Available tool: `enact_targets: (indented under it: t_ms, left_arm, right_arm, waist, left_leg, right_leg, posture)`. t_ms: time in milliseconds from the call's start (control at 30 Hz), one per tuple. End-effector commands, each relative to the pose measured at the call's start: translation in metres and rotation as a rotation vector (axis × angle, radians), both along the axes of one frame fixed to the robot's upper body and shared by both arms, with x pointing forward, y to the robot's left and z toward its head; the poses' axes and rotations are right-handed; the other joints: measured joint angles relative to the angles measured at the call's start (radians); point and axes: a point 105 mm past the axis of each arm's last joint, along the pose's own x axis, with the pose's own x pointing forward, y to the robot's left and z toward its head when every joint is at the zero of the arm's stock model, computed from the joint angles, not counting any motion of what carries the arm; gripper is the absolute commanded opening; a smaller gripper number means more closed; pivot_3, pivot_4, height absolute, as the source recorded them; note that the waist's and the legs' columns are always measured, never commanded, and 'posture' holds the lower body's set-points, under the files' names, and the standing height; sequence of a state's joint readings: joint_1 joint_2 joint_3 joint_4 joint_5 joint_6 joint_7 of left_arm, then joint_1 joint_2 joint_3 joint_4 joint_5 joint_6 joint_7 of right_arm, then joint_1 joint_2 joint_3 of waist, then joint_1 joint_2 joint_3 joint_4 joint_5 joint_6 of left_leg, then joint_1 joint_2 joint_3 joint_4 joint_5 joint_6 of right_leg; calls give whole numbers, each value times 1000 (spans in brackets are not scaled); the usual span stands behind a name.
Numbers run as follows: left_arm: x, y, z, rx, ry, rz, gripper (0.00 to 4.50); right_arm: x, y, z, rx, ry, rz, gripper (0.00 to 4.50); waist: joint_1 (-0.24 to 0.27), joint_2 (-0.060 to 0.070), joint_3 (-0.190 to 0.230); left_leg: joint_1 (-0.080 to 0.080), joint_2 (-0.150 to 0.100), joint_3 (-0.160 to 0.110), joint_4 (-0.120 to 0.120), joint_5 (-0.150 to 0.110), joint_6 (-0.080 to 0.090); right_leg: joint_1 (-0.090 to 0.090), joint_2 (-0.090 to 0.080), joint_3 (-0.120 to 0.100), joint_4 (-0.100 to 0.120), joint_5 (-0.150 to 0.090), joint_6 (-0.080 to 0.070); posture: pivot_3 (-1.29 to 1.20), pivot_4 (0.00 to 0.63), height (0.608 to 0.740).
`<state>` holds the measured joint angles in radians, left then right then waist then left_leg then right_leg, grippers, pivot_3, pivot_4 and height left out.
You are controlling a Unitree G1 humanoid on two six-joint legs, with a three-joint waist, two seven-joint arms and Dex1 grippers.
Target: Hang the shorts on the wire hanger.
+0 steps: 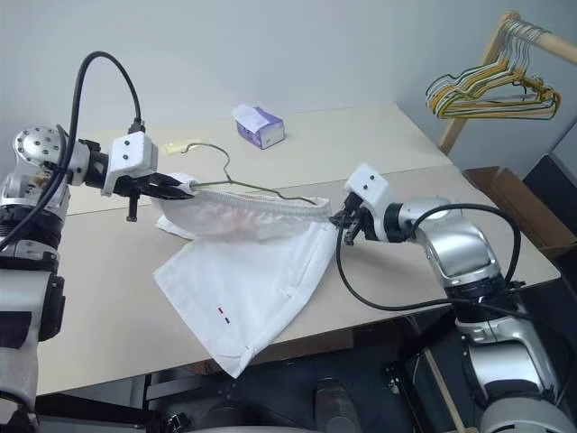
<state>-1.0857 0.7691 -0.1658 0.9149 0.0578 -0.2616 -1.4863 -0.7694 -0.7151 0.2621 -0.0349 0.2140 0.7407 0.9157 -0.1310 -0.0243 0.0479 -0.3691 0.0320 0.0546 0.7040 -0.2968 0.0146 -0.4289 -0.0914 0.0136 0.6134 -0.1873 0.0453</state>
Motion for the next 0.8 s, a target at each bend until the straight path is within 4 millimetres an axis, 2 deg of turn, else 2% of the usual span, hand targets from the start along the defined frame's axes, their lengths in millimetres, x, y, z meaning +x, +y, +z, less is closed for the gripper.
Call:
enact_targets:
  t_ms: [33,200,267,367,533,800]
  left_arm:
    - [7,0,13,49,-81,23,0]
    - [10,-5,21,41,-107,18,0]
    - [9,-6,28,-7,-110,17,0]
    - [7,4,33,10,-122,38,0]
    - [4,19,29,74,-118,73,0]
    - [6,20,23,121,-76,85,0]
  right_arm:
    - [-3,16,43,-60,-136,92,66]
    - [4,30,63,-157,-218,149,66]
    - [15,21,59,-247,-254,117,66]
    - [28,-3,43,-381,-272,58,66]
    - [39,-23,30,-411,-255,-8,66]
    - [41,-12,42,-354,-313,5,66]
  waist:
    - [1,0,0]
    - [2,0,0]
    - [3,0,0]
    - [7,0,0]
    - [3,0,0]
    - [1,0,0]
  left_leg:
    - [0,0,0,0,0,0]
    - [0,0,0,0,0,0]
    - [-1,0,0,0,0,0]
    - [-1,0,0,0,0,0]
    - [-4,0,1,0,-1,1]
    - [-6,0,1,1,-1,1]
  right_leg:
    - [0,0,0,0,0,0]
    - [0,0,-1,1,0,0]
    - [0,0,-1,1,0,0]
    - [0,-1,-1,1,0,0]
    - [-4,-1,0,1,0,0]
    - [-7,0,0,5,0,0]
  posture:
    - [-112,0,740]
    - [-108,0,740]
    - [-99,0,740]
    - [-93,0,740]
    - [-89,0,740]
    - [-90,0,740]
